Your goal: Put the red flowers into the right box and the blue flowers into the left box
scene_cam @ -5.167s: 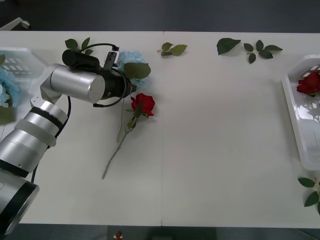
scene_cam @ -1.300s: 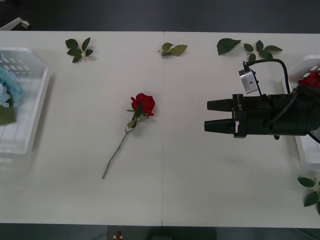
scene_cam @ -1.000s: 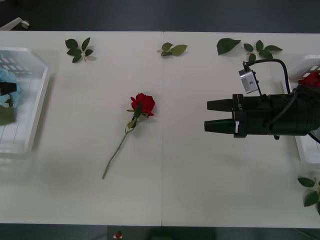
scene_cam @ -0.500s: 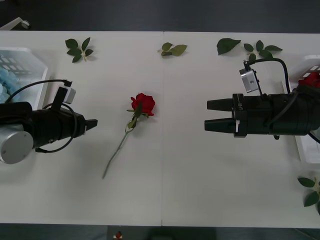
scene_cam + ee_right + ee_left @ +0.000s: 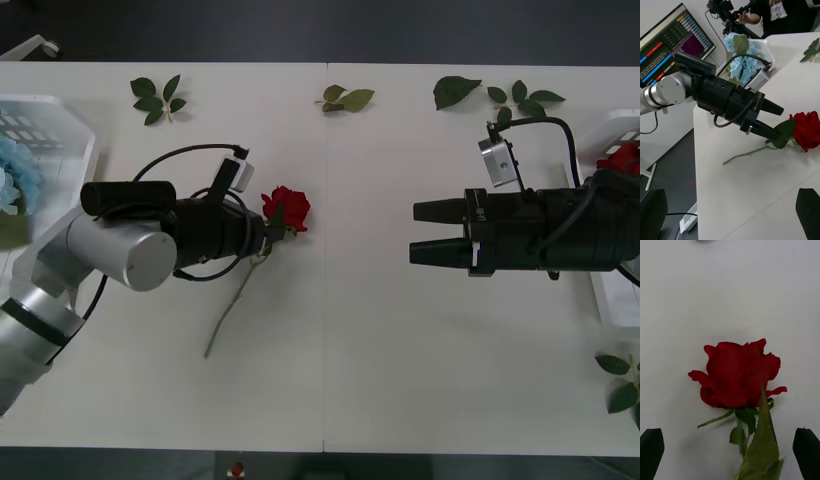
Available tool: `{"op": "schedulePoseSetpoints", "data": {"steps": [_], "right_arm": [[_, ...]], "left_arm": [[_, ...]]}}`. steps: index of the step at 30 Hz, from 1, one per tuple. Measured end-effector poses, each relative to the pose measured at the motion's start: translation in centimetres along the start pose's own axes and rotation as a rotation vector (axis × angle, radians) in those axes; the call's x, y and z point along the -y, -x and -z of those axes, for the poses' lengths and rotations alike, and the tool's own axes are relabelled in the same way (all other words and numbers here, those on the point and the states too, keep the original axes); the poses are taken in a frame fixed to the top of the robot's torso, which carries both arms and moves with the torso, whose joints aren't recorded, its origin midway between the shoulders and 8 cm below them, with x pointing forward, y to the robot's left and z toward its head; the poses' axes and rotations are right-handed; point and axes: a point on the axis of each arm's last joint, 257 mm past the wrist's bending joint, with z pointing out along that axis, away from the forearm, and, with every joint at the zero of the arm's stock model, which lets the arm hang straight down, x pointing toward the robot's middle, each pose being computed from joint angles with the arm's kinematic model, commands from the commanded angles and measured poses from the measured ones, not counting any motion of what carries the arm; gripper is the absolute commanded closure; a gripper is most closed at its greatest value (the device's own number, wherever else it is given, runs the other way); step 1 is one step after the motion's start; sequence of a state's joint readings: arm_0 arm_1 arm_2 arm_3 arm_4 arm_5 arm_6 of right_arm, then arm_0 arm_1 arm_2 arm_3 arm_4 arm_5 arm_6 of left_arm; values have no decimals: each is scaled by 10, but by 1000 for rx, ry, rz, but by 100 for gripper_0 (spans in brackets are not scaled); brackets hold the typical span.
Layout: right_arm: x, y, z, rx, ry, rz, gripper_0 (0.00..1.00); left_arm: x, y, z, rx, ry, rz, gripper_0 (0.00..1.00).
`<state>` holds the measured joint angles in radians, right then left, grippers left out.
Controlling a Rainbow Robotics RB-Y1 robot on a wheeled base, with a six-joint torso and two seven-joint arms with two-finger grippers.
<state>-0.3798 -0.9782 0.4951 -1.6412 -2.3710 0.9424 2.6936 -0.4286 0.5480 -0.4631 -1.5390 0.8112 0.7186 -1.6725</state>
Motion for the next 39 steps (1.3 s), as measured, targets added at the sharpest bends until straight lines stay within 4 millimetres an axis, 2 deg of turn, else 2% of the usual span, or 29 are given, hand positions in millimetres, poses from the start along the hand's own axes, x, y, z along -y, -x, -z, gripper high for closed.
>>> {"op": "schedulePoseSetpoints", "data": {"steps": [6, 12, 18, 19, 20, 21, 22, 23, 24, 25, 26, 33, 39], "right_arm": [[0, 0, 0, -1, 2, 0, 0], [0, -1, 1, -4, 0, 1, 0], [2, -4, 11, -32, -9, 7, 0], [3, -5, 12, -35, -13, 8, 0], [3, -5, 13, -37, -15, 9, 0], [4, -5, 14, -39, -17, 9, 0], [4, -5, 14, -40, -18, 10, 0], [4, -5, 14, -40, -18, 10, 0], [4, -5, 14, -40, -18, 10, 0], [4, -5, 14, -40, -18, 10, 0], [4, -5, 14, -40, -18, 10, 0], [4, -5, 14, -40, -18, 10, 0], [4, -5, 14, -40, -18, 10, 0]], "left_arm": [[2, -5, -27, -44, 8, 19, 0], [-7, -20, -33, -75, 26, -26, 0], [-10, -21, -33, -79, 37, -47, 0], [-11, -21, -33, -79, 37, -48, 7], [-11, -21, -33, -79, 37, -49, 20], [-11, -21, -33, -80, 37, -55, 38], [-12, -22, -33, -82, 39, -64, 49], [-13, -23, -33, -84, 41, -70, 70], [-14, -24, -33, -85, 44, -74, 86], [-15, -24, -33, -86, 46, -76, 97], [-15, -24, -33, -87, 46, -76, 100], [-16, -27, -33, -92, 46, -68, 100], [-8, -27, -33, -86, 9, -18, 100]]}}
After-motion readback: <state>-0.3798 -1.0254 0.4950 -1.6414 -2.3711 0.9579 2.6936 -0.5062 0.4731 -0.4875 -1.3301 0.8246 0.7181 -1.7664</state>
